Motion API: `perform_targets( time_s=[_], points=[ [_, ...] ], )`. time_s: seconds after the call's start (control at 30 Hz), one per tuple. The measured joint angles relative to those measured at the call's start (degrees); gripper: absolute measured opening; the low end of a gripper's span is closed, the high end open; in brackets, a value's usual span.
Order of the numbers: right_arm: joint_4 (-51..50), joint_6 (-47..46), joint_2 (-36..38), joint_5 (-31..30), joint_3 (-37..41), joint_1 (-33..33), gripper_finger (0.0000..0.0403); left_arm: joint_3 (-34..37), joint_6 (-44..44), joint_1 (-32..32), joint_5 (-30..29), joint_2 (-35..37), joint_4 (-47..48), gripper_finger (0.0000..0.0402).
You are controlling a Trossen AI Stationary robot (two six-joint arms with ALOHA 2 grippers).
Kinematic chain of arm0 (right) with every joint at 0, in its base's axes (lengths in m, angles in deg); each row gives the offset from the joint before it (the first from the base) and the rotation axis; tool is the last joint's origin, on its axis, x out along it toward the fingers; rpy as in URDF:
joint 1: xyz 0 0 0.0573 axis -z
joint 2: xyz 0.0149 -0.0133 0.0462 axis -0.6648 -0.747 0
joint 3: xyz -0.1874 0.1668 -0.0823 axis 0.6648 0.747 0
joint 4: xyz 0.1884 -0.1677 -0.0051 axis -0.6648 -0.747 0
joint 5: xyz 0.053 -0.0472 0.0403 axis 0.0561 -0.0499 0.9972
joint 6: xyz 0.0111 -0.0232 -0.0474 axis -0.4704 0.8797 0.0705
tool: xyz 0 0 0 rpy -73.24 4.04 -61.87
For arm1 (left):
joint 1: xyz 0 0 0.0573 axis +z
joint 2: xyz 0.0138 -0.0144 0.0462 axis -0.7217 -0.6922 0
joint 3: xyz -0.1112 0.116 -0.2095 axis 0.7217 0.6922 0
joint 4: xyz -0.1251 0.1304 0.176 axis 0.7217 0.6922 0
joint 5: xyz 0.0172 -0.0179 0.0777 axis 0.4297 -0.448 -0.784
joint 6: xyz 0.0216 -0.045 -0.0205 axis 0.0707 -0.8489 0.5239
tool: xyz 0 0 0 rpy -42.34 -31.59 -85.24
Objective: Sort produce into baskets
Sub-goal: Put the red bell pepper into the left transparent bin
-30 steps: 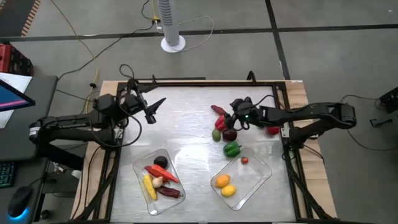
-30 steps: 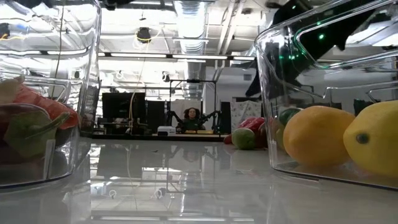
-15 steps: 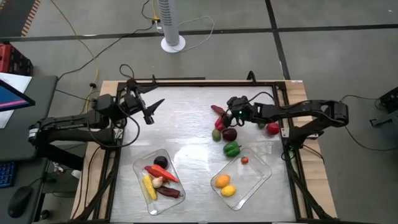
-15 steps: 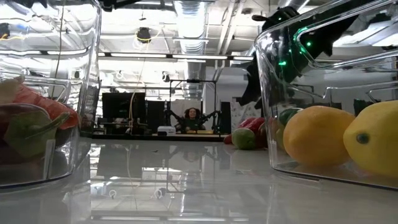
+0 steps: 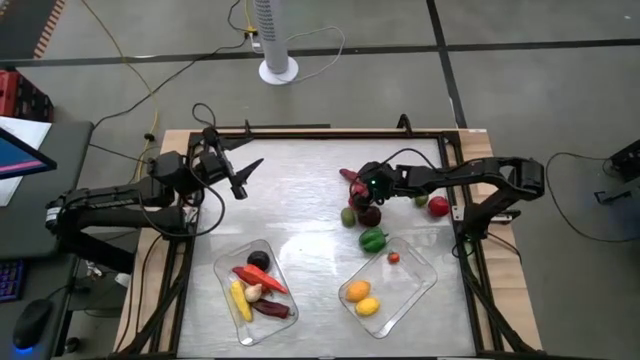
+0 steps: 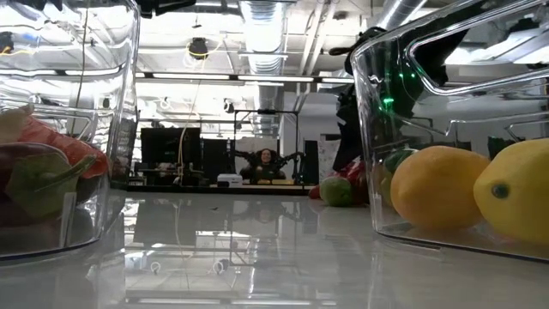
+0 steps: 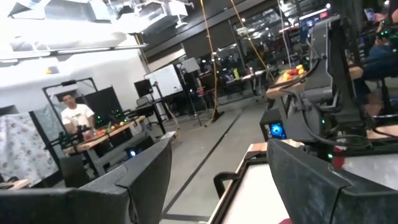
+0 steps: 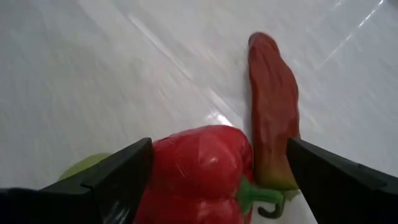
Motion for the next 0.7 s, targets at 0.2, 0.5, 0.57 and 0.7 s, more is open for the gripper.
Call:
perform_targets(
  time_s=[0.2,0.5,0.57,0.7],
  points=[
    [-1.95,0.05,0.20,0.07,-0.04,0.20,0.0354,0.00,0.08,0.00,-0.78,0.00,0.11,0.0251],
    [-1.33,0.66,0.46,0.05,-0.04,0.24,0.0244,0.00,0.12,0.00,-1.09,0.00,0.04,0.0251],
    [-0.79,0.69,0.47,0.03,-0.02,0.22,0.0227,0.00,0.13,0.01,-1.19,0.00,0.06,0.0251],
    [-1.21,0.86,0.59,0.03,-0.81,0.22,0.0204,0.00,0.60,0.02,-1.44,0.00,0.06,0.0251]
  ],
)
